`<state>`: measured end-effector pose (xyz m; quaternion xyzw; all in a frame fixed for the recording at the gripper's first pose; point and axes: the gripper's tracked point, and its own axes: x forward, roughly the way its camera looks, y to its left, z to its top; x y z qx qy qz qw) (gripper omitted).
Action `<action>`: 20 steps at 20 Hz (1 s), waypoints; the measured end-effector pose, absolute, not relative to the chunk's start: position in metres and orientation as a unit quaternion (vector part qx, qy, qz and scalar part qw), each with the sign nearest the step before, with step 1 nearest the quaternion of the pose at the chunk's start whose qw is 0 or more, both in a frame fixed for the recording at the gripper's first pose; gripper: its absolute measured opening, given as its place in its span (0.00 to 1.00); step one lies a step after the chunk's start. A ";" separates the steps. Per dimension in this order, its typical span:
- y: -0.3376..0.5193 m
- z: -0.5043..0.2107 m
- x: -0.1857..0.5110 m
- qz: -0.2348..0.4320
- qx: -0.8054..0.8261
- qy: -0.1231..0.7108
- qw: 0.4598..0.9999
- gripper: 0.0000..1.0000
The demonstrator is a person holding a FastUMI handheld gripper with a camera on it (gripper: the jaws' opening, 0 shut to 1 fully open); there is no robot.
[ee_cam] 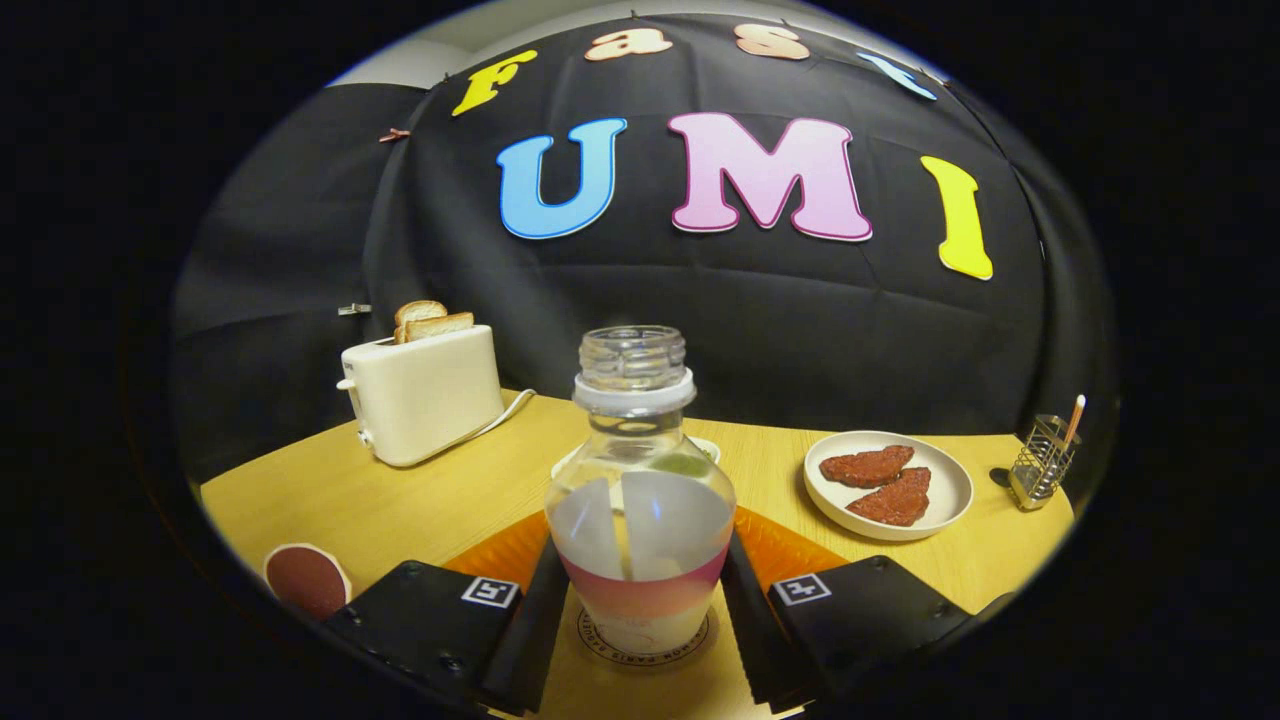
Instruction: Take the bottle from table, then pour the juice into the cup, finally place the bottle on the coaster
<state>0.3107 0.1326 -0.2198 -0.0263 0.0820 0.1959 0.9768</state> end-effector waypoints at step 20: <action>0.107 -0.189 0.229 0.221 -0.063 0.138 0.963 0.99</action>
